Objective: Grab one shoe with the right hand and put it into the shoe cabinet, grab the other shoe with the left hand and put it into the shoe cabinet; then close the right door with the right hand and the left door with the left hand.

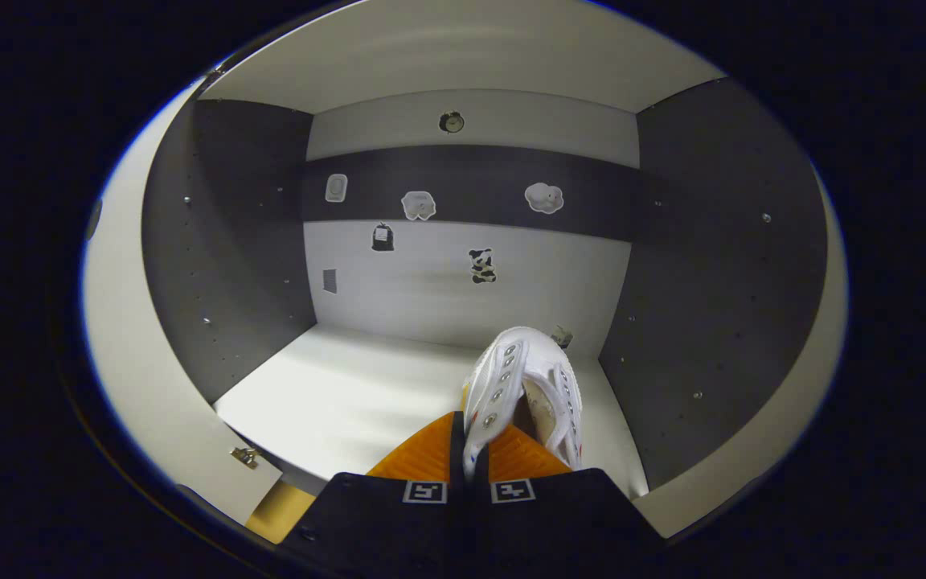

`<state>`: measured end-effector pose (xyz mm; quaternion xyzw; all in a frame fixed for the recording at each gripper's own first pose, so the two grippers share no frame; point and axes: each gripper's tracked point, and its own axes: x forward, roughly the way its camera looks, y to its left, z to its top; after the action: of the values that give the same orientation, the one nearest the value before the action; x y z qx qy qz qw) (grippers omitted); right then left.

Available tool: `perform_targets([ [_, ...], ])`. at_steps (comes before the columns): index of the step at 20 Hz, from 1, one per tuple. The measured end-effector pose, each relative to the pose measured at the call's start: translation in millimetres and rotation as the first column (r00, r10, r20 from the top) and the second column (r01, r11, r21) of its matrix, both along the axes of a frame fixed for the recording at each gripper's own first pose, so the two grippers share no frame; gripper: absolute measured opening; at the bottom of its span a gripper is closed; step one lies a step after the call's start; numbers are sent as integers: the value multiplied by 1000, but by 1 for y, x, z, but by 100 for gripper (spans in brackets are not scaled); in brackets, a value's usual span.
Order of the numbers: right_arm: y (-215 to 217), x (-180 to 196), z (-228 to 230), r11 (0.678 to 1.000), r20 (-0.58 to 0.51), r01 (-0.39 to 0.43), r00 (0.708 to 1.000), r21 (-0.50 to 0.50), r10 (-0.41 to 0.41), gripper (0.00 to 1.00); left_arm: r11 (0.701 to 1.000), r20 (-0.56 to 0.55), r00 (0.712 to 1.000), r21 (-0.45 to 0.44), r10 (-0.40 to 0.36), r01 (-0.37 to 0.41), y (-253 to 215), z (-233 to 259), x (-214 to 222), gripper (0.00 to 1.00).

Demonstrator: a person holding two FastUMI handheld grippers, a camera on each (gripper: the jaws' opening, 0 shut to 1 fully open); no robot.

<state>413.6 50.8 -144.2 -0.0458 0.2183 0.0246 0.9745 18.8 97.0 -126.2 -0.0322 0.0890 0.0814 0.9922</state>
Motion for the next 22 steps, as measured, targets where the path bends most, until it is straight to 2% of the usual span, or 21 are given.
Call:
perform_targets([
  [4,-7,40,-25,996,-61,-4,998,-86,-1,5,1000,-8,1000,-3,19,-19,3,-4,2,96],
  [8,-10,64,-57,989,-127,-13,992,-151,-6,5,999,-21,999,0,40,-40,6,-8,2,97],
  [12,-9,70,-71,981,-159,-14,987,-193,-17,5,999,-25,998,-2,49,-49,6,-9,3,97],
  [16,-12,66,-71,980,-163,42,984,-196,-75,8,999,-19,999,-18,41,-41,5,-9,4,96],
  [18,-11,59,-71,985,-169,52,982,-168,-80,17,999,-15,999,-22,33,-33,3,-9,4,97],
  [19,-8,55,-72,988,-173,51,982,-143,-76,33,999,-14,999,-20,29,-29,4,-10,5,96],
  [20,-4,50,-70,991,-169,46,983,-124,-67,40,1000,-14,1000,-19,24,-25,4,-10,5,97],
  [21,-1,45,-65,993,-158,39,986,-108,-56,65,1000,-12,1000,-19,19,-19,3,-9,4,97],
  [22,3,44,-63,994,-136,35,990,-99,-49,78,1000,-10,1000,-20,15,-15,3,-9,3,97],
])
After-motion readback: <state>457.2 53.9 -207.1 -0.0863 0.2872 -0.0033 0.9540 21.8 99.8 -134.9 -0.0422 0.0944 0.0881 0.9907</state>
